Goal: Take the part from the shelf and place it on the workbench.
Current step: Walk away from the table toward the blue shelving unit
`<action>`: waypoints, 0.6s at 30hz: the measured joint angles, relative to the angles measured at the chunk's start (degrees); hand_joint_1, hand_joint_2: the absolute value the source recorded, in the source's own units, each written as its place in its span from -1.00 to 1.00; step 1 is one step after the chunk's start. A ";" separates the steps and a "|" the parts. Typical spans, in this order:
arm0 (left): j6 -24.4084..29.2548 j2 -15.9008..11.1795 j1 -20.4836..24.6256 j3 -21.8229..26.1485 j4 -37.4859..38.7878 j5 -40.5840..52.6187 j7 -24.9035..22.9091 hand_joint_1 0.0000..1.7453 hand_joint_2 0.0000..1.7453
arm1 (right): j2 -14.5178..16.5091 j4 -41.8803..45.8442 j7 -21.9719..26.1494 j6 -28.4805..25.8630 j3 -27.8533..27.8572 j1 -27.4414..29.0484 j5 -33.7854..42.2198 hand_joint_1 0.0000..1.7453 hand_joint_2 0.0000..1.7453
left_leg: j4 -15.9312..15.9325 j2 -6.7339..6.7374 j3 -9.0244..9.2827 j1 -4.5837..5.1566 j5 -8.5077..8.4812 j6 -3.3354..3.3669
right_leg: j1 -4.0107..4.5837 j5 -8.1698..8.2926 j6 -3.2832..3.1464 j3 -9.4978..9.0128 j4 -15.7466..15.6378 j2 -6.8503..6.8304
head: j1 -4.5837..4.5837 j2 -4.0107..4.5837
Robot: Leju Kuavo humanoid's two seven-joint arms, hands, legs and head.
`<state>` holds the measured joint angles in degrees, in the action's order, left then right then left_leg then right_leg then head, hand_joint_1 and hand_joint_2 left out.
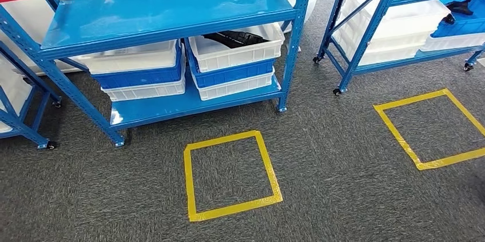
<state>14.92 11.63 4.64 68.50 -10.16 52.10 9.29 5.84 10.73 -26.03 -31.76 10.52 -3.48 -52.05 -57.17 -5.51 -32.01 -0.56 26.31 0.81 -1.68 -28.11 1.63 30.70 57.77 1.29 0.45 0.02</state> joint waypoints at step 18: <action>0.12 0.02 0.11 -0.03 -0.07 0.94 0.19 -1.00 -1.00 | 0.74 0.00 -1.47 -2.34 3.01 0.24 0.98 -1.00 -1.00 | -0.36 6.12 0.30 0.83 0.74 -0.30 | 1.26 -0.53 -1.34 0.09 -0.04 -3.28 | 0.39 -0.01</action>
<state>15.03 11.65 4.75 68.47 -10.23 53.04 9.48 6.58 10.73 -27.50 -34.10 13.53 -3.24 -51.07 -57.53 0.61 -31.71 0.27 27.05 0.51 -0.42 -28.64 0.29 30.79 57.73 -1.99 0.84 0.02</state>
